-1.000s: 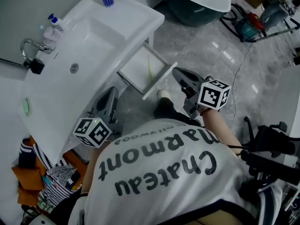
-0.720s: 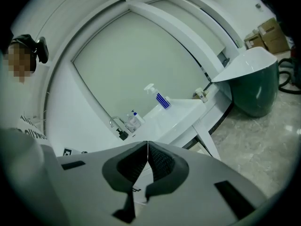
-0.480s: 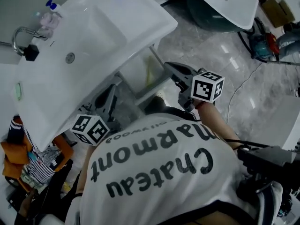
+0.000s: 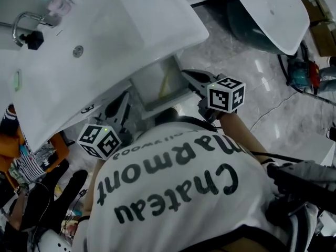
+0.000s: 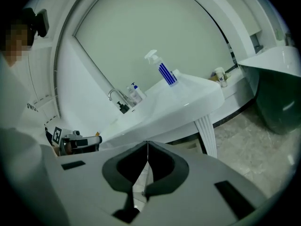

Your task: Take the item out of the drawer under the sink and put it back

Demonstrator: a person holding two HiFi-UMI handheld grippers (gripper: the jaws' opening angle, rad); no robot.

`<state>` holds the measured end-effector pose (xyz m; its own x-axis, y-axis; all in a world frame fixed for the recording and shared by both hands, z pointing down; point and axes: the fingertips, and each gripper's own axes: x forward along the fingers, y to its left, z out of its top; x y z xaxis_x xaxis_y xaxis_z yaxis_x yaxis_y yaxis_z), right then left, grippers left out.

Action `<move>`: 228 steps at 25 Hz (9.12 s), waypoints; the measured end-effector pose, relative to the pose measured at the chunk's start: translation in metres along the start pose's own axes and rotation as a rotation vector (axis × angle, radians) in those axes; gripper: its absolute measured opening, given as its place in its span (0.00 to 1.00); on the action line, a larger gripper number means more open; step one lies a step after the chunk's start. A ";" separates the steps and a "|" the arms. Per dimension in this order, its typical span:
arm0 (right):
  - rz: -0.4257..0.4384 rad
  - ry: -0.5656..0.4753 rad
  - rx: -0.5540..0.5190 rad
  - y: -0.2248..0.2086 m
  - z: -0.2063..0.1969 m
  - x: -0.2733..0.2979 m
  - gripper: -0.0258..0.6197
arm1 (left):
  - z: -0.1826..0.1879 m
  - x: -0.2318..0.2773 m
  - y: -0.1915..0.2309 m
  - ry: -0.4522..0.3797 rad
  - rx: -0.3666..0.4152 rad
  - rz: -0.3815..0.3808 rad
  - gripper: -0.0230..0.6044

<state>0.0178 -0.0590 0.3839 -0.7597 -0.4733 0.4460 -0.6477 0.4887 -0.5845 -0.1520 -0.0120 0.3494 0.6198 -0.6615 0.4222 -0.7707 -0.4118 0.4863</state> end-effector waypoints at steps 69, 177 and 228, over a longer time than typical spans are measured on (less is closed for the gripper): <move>-0.451 -0.284 0.660 -0.124 -0.252 -0.085 0.06 | -0.218 0.217 0.087 0.859 0.291 0.099 0.25; -0.079 -0.269 0.225 -0.047 -0.010 -0.066 0.06 | -0.026 0.150 -0.071 0.178 0.359 -0.241 0.11; -0.146 -0.359 -0.054 0.096 0.142 0.060 0.06 | 0.201 0.092 0.017 -0.051 0.220 -0.490 0.11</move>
<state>-0.0813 -0.1451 0.2584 -0.5963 -0.7625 0.2511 -0.7570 0.4301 -0.4919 -0.1375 -0.2061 0.2422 0.9109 -0.3863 0.1454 -0.4090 -0.7980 0.4425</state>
